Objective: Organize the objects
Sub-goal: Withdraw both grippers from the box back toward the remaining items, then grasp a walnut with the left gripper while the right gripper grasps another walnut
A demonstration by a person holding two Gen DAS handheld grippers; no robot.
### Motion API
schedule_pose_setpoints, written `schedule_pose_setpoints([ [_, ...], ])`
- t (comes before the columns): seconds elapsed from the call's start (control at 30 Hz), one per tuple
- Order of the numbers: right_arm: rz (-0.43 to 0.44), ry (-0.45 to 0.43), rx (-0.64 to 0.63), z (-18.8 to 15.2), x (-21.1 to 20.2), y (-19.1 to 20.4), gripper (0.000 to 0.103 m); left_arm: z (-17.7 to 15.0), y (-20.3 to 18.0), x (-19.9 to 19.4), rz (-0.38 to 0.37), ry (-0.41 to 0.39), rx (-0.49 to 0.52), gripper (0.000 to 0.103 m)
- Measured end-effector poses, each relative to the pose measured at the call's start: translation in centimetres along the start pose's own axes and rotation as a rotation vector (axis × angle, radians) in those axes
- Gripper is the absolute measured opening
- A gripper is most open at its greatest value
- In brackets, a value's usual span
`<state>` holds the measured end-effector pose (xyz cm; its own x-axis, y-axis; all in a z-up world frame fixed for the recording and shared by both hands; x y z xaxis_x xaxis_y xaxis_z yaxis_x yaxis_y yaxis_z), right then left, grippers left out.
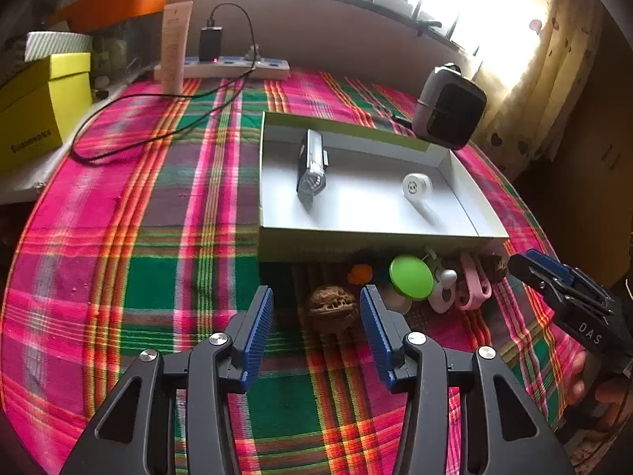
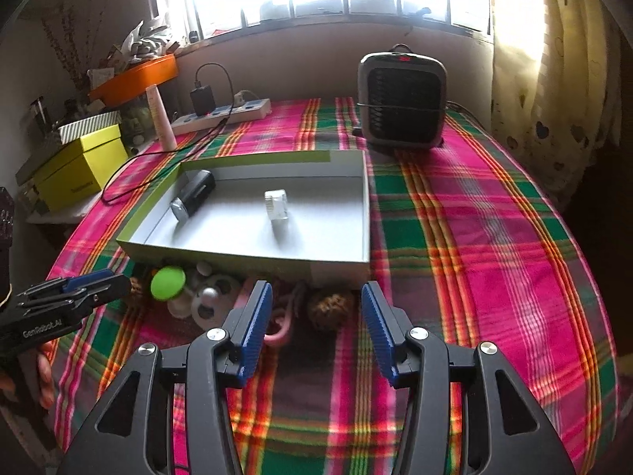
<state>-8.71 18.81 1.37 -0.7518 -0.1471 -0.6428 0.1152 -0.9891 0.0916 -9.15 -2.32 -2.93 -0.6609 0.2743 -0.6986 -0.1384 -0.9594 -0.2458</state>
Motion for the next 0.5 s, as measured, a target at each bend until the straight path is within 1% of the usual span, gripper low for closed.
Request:
schedule_pose_setpoints([
  [0.27,-0.008,0.007,0.019,-0.5,-0.2,-0.8,0.049,-0.4,-0.2,0.9,0.009,0.024,0.001,0.044],
  [0.5,-0.015,0.026,0.038,-1.2,0.2,-1.5,0.049,-0.5,-0.2,1.3,0.015,0.026,0.001,0.044],
])
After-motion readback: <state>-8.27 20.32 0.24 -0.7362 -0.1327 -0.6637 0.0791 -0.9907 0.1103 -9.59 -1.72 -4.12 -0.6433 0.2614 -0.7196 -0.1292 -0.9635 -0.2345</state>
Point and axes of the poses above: each gripper's, at about its wrist camera, not at the fingertips, and x roughly the way its jaws point, y to its left, z to its top, the point moved 7 cm from there along x, roughly the way its jaws point, and after that the axes turned 5 degrees about -y, right-handed, at the moved point
